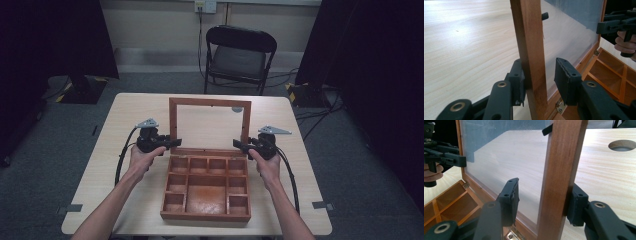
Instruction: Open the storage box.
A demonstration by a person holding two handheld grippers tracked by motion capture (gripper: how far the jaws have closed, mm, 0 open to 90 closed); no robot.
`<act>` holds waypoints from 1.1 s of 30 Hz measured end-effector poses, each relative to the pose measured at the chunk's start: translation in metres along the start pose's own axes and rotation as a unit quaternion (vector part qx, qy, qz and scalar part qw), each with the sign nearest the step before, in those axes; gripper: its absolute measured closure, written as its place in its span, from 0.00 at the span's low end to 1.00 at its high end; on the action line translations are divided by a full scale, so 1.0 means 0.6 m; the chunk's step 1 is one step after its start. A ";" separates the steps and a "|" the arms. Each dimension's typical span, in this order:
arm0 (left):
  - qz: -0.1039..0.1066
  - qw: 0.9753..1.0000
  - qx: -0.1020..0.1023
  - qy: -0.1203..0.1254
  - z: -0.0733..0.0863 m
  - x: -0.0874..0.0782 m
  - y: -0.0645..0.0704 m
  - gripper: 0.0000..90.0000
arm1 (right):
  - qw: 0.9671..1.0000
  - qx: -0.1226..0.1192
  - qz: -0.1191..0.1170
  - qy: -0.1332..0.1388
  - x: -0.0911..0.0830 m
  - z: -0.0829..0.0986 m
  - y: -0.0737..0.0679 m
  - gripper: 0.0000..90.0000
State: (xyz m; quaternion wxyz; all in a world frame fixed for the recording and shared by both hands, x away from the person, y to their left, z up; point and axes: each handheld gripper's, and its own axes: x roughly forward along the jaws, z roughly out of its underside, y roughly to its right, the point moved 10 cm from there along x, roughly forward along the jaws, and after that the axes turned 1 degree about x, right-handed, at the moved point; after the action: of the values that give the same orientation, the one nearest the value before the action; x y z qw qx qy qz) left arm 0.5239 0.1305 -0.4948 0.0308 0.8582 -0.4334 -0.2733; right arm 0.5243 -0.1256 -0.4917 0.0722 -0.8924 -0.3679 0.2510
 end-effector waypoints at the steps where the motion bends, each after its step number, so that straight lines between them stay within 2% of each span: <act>1: -0.002 1.000 0.003 0.000 0.000 0.000 -0.001 0.66 | 1.000 0.001 0.001 -0.001 0.001 0.001 0.001 0.55; 4: 0.000 1.000 -0.005 0.009 -0.004 0.001 -0.002 0.59 | 1.000 0.001 0.002 -0.003 0.005 0.003 0.001 0.52; 10: -0.003 1.000 -0.002 -0.001 0.001 -0.001 -0.006 0.52 | 1.000 0.006 0.000 -0.007 0.012 0.007 0.005 0.47; 13: -0.006 1.000 -0.008 -0.001 0.006 0.002 -0.008 0.51 | 1.000 0.009 0.001 -0.010 0.017 0.010 0.007 0.46; 25: -0.016 1.000 -0.015 -0.010 0.019 0.004 -0.020 0.51 | 1.000 0.023 0.001 -0.018 0.038 0.020 0.009 0.40; 33: -0.013 1.000 -0.024 -0.010 0.025 0.003 -0.023 0.52 | 0.999 0.026 0.003 -0.021 0.047 0.023 0.010 0.37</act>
State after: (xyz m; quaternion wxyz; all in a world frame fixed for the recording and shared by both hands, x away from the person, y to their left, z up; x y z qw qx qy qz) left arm 0.5271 0.1407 -0.5124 0.0430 0.8601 -0.4157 -0.2926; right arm 0.5379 -0.1112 -0.5166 0.0865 -0.8862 -0.3597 0.2789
